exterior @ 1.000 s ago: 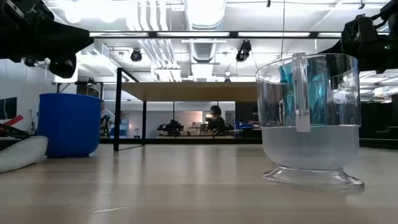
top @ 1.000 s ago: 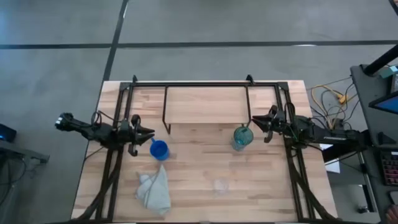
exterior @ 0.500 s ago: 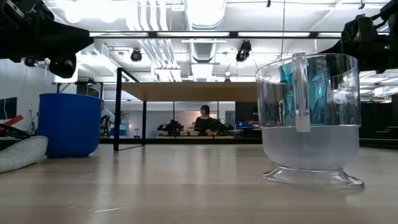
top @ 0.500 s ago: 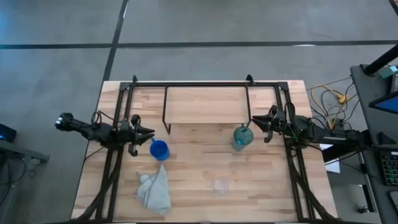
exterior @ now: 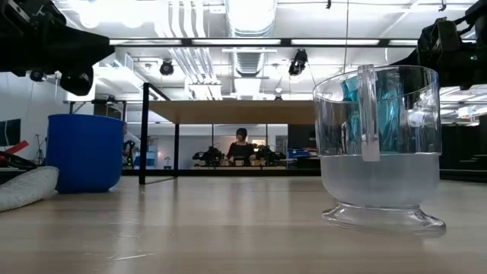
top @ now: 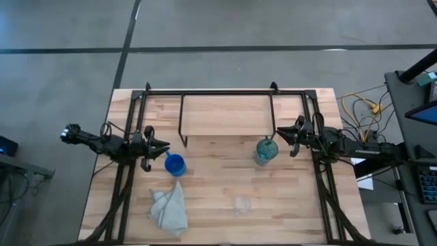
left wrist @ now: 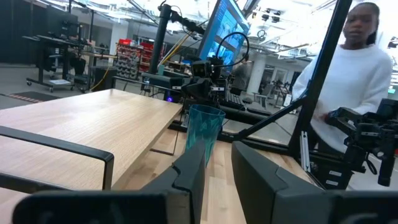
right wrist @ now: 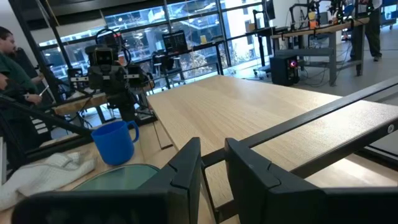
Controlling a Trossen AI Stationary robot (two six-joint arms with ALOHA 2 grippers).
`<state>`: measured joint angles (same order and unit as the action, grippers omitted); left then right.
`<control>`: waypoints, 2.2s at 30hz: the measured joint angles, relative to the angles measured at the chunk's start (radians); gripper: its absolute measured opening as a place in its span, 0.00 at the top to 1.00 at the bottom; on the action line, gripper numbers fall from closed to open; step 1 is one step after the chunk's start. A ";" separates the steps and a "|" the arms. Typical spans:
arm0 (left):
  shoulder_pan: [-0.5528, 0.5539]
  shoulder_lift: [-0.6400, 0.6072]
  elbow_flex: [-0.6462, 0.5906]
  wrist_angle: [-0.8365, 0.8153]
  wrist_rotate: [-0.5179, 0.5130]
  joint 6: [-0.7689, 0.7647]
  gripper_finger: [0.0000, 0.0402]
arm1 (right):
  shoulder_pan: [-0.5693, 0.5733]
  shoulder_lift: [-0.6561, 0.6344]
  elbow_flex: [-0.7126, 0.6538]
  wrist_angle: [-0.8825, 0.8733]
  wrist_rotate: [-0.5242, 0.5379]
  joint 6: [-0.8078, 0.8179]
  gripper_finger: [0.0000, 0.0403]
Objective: Stack small to large cups/mugs on shelf
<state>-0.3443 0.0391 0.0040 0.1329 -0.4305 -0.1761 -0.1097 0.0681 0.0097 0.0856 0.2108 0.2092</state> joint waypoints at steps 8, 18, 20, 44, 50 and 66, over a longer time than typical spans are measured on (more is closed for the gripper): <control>0.000 0.000 0.000 0.000 0.000 0.000 0.84 | 0.000 0.000 0.000 0.000 0.000 0.000 0.83; 0.000 0.000 0.000 0.000 0.000 0.000 0.84 | 0.000 0.000 0.000 0.000 0.000 0.000 0.83; 0.000 0.000 0.000 0.000 0.000 0.000 0.84 | 0.000 0.000 0.000 0.000 0.000 0.000 0.83; 0.000 0.000 0.000 0.000 0.000 0.000 0.84 | 0.000 0.000 0.000 0.002 -0.005 0.283 0.83; 0.000 0.000 0.000 0.000 0.000 0.000 0.84 | 0.000 0.000 0.000 0.000 -0.005 0.446 0.83; 0.000 0.022 0.025 0.130 -0.032 -0.035 0.84 | 0.000 0.003 0.001 0.343 0.002 0.572 0.83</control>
<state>-0.3443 0.0615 0.0287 0.2631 -0.4624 -0.2108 -0.1093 0.0708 0.0103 0.4288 0.2124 0.7815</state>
